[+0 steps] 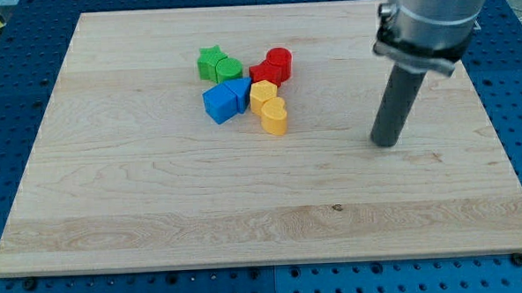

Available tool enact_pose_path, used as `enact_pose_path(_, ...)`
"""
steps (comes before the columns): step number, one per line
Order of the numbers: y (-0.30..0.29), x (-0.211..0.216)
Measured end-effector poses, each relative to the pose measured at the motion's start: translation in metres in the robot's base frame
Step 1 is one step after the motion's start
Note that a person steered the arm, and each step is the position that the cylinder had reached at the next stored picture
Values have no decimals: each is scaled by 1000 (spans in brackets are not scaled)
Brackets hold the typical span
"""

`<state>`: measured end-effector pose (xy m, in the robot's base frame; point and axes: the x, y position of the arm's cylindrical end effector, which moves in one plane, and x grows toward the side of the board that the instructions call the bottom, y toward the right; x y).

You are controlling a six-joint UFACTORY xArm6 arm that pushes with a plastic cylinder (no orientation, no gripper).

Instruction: Move the yellow heart right a bit

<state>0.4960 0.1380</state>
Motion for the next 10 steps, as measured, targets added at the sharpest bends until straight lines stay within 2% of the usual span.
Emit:
enact_pose_path(1, -39, 33)
enact_pose_path(2, -88, 33)
enact_pose_path(3, -102, 4)
enact_pose_path(6, -146, -18)
enact_pose_path(10, -132, -36)
